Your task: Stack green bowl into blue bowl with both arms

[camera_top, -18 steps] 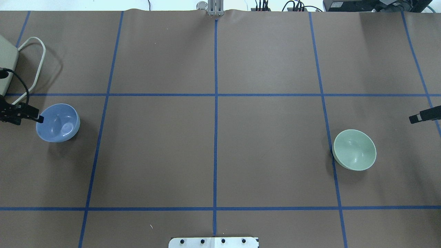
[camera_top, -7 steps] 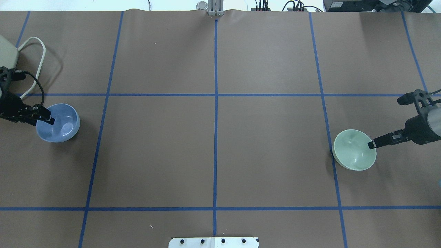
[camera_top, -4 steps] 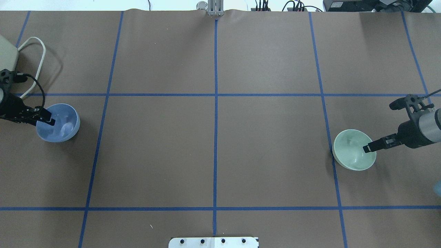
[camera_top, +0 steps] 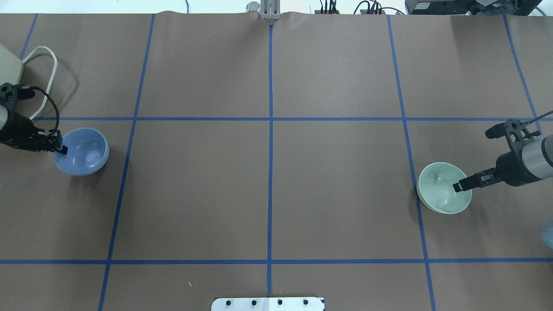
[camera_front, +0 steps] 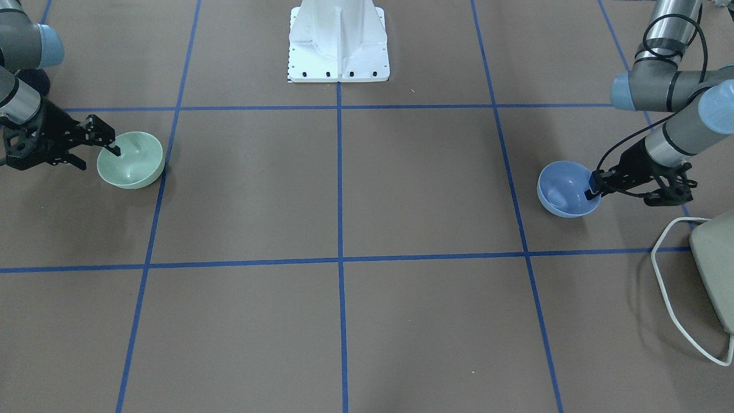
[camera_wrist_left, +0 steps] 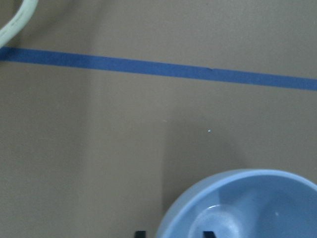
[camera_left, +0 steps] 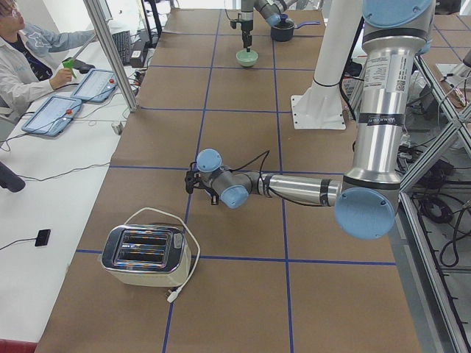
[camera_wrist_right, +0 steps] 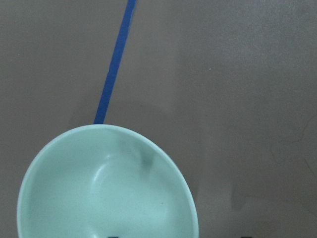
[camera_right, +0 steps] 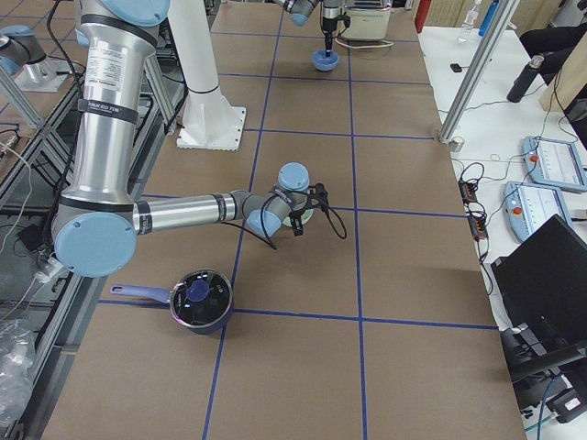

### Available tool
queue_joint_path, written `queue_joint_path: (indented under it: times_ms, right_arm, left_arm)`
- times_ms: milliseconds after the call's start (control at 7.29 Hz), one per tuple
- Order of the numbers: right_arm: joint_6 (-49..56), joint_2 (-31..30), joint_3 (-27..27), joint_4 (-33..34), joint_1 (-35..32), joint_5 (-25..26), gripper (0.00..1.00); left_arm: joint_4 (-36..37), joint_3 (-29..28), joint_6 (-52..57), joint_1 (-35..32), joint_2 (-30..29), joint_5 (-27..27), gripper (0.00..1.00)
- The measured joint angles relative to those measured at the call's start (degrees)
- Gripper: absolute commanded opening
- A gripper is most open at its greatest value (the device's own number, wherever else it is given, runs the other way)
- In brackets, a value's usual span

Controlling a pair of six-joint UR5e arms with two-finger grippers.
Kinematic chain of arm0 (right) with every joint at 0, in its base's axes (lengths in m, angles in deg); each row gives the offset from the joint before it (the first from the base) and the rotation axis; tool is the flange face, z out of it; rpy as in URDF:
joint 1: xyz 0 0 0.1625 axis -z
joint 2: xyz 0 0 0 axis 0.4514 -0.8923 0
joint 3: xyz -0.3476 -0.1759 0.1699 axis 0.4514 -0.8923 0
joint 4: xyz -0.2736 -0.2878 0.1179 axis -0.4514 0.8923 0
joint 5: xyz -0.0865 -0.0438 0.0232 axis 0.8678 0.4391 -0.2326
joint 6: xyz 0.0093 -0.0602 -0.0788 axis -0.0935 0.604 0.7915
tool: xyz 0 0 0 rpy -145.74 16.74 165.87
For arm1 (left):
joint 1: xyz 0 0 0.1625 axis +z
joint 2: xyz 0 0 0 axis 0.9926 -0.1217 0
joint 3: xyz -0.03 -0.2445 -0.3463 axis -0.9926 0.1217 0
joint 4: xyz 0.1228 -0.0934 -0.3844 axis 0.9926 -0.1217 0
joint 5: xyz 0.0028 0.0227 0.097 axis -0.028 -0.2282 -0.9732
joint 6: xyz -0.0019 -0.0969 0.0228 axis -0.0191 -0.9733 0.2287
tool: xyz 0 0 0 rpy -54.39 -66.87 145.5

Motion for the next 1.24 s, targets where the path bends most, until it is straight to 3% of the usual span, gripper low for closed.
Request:
queue_joint_path:
  times_ms: [961, 1235]
  right_arm:
    - [0.6, 0.36, -1.45, -1.29, 2.5, 2.51, 0.84]
    - [0.61, 0.43, -2.17, -2.41, 2.72, 2.62, 0.68]
  left_arm:
    - [0.3, 2.32, -0.61, -0.11, 0.53, 0.16, 0.0]
    - [0.71, 4.68, -1.95, -0.19, 0.73, 0.59, 0.0]
